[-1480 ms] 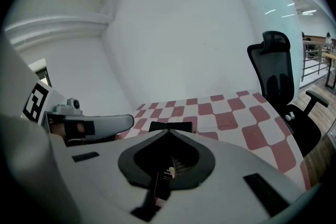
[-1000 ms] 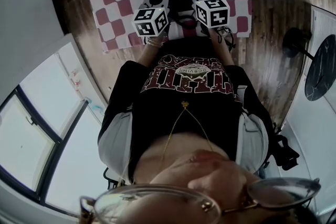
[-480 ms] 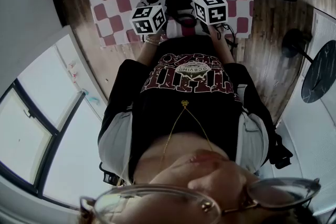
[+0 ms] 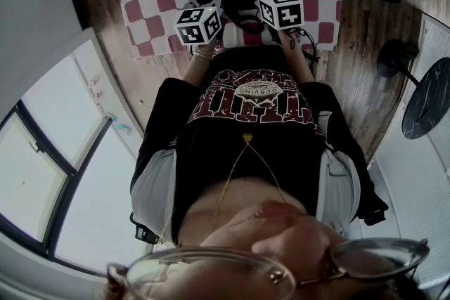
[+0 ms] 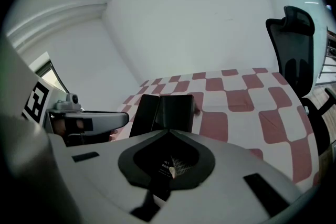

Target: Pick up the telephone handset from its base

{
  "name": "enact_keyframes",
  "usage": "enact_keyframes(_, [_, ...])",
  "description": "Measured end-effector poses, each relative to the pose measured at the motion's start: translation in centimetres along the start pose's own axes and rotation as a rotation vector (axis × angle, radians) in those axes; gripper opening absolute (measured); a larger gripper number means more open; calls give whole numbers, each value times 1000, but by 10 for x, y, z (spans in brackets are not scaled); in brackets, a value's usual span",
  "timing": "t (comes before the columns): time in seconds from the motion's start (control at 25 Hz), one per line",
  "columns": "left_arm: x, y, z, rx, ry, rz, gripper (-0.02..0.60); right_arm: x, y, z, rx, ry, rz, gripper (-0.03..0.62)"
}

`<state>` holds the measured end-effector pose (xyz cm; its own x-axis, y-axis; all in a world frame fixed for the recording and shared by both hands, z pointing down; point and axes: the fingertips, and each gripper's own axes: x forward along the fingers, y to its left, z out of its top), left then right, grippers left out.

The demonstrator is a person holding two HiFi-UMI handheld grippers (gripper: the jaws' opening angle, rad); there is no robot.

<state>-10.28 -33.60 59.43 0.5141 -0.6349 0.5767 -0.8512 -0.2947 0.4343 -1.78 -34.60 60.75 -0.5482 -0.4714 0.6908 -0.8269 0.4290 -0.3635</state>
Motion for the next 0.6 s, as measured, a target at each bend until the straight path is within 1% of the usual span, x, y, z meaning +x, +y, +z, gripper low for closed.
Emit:
enact_keyframes(0.36, [0,8,-10,-6,20,19,11,5,-2,-6,-4,26,10,17])
enact_keyframes(0.6, [2,12,-19,-15,45,-3,11,9,0,-7,-9,39,16,17])
